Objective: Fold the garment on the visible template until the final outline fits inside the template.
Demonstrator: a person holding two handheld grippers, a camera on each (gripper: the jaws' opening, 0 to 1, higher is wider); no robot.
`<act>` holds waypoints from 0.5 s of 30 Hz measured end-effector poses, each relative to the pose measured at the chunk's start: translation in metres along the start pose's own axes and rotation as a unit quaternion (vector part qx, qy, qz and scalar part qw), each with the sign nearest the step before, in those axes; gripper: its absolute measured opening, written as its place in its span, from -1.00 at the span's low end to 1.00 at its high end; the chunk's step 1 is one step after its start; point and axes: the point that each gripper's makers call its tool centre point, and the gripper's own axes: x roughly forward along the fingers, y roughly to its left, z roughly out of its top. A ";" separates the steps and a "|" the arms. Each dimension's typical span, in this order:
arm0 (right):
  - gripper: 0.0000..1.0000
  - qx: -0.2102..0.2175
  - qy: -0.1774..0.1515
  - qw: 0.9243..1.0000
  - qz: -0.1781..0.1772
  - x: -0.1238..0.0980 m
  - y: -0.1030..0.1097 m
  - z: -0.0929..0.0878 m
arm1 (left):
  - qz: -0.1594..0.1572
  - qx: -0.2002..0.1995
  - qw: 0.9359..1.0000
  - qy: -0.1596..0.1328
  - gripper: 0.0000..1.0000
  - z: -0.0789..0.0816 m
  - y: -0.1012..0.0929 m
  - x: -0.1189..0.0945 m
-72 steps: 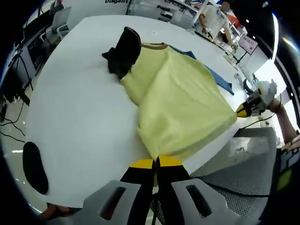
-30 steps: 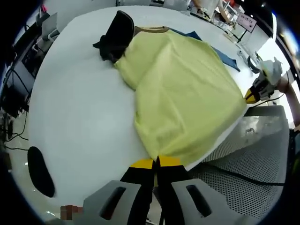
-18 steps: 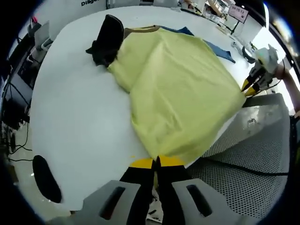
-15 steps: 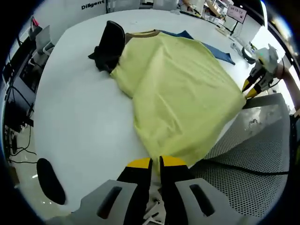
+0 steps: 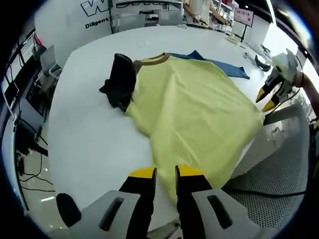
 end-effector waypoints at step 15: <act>-0.70 -0.034 -0.021 0.999 0.017 0.019 0.020 0.034 | 0.040 0.041 0.997 -0.047 -0.73 0.045 0.031 0.023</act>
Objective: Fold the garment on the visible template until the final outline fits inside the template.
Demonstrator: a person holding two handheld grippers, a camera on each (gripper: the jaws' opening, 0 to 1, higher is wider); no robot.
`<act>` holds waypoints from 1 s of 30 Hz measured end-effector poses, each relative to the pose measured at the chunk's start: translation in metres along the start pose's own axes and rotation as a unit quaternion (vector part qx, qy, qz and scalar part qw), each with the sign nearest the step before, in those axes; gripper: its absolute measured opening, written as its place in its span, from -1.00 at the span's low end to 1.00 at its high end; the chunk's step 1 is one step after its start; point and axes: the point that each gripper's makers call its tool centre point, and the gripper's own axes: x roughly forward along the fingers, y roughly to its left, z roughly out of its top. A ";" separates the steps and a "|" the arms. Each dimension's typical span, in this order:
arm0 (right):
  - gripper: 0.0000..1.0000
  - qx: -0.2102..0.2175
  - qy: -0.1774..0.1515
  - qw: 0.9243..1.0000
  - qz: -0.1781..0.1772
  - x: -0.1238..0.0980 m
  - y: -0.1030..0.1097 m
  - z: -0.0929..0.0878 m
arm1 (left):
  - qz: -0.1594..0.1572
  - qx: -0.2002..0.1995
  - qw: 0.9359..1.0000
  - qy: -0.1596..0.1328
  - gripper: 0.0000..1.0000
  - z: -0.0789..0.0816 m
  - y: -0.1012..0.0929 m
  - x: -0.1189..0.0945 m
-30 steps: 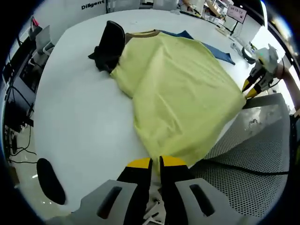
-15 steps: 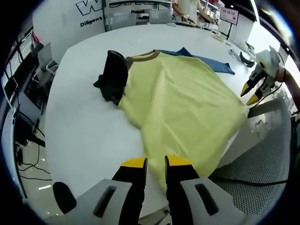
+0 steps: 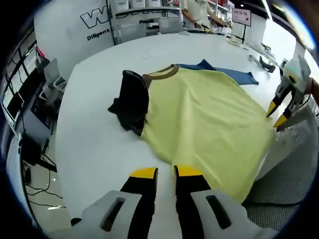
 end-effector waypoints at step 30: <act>-0.64 -0.048 -0.054 0.997 0.026 0.040 0.035 0.058 | 0.048 0.064 0.994 -0.077 -0.45 0.066 0.040 0.070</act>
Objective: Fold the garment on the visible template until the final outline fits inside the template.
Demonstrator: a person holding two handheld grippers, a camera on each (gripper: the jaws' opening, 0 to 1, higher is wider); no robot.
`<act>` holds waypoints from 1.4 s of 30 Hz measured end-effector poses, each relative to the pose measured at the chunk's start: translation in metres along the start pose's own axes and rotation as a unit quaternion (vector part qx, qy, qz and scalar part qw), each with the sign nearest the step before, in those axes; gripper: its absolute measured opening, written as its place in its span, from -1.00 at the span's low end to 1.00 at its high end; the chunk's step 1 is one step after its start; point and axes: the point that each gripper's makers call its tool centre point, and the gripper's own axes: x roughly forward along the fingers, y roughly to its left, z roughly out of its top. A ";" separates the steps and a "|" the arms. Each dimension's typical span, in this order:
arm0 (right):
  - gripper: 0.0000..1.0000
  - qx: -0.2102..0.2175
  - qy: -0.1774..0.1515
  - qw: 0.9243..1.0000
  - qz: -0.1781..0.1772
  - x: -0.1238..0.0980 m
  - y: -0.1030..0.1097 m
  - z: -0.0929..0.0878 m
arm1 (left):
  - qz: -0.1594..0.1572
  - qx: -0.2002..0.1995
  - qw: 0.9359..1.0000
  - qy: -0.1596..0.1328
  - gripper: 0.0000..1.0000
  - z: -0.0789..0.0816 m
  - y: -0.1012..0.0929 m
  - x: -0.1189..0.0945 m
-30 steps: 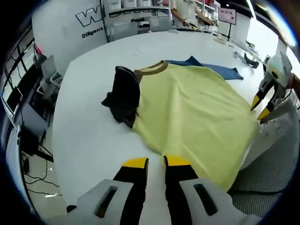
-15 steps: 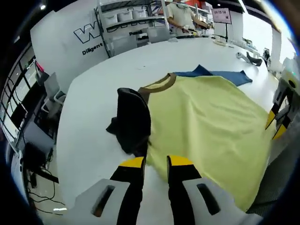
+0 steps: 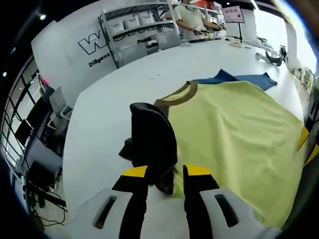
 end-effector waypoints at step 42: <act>-0.96 -0.050 -0.017 0.998 0.029 0.048 0.023 0.031 | -0.010 0.056 0.998 0.002 -0.85 0.017 0.015 0.072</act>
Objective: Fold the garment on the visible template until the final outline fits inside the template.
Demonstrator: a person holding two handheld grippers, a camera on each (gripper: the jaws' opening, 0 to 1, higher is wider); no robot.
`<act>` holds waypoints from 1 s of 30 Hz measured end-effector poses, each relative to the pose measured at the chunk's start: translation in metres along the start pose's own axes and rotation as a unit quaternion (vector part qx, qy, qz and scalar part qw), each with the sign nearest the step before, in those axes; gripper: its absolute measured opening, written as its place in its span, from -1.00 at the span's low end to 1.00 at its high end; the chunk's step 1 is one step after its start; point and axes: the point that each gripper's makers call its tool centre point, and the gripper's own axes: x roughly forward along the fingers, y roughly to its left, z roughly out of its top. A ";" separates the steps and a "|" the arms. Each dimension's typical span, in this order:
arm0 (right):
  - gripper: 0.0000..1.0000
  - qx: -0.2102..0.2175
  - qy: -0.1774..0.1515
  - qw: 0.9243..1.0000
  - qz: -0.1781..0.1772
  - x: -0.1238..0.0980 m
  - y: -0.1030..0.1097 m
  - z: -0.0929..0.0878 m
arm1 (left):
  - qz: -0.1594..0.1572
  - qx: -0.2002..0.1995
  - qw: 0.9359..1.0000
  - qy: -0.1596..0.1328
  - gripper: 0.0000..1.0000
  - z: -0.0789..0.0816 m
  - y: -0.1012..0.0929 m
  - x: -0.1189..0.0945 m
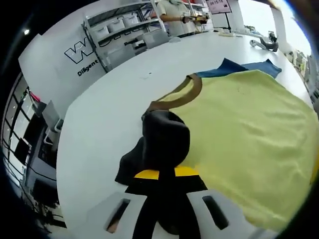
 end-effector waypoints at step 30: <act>-0.97 0.011 -0.013 1.000 0.015 0.011 0.006 0.015 | 0.040 -0.007 0.999 0.009 -0.85 0.001 0.020 -0.001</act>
